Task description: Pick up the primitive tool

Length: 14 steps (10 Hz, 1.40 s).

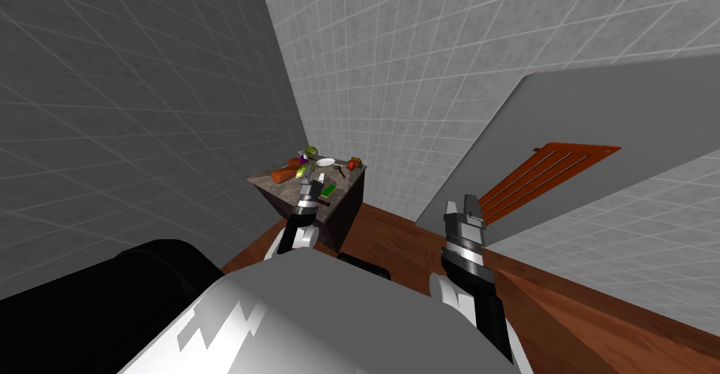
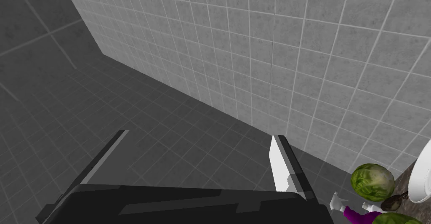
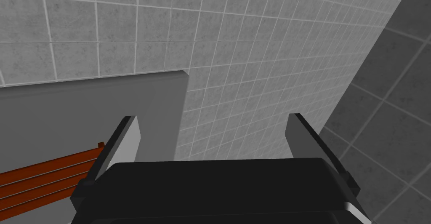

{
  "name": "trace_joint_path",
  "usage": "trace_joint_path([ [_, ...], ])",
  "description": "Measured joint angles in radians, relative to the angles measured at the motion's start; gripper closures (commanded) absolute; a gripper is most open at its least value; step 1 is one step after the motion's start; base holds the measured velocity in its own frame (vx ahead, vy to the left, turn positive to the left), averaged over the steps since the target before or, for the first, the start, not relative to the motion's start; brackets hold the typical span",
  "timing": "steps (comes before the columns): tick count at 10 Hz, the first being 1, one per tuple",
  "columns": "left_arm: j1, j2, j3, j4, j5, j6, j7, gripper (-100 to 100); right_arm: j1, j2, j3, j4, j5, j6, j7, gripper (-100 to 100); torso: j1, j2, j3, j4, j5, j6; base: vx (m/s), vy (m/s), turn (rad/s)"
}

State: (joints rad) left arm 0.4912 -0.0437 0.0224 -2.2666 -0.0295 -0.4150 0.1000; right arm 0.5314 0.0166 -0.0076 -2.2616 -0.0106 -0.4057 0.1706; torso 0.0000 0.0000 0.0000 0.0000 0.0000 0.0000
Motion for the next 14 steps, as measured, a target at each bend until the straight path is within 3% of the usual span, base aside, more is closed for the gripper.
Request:
trace_joint_path([
  [6,0.002,0.155,0.027,-0.024,0.046,0.051,0.039,-100,0.000,0.000,0.000,0.000,0.000,0.000,0.000,0,0.001,0.004,0.002,0.001,0.000,0.000,-0.051,0.012,-0.028],
  [10,0.001,0.235,0.063,-0.048,0.112,0.157,0.078,-100,0.000,0.000,0.000,0.000,0.000,0.000,0.000,0,0.002,0.002,0.001,0.001,0.000,0.000,-0.035,0.014,-0.042],
  [14,0.004,0.277,0.090,-0.058,0.159,0.252,0.098,-100,0.000,0.000,0.000,0.000,0.000,0.000,0.000,0,0.001,0.000,0.000,0.000,0.000,0.000,0.003,0.005,-0.029],
])
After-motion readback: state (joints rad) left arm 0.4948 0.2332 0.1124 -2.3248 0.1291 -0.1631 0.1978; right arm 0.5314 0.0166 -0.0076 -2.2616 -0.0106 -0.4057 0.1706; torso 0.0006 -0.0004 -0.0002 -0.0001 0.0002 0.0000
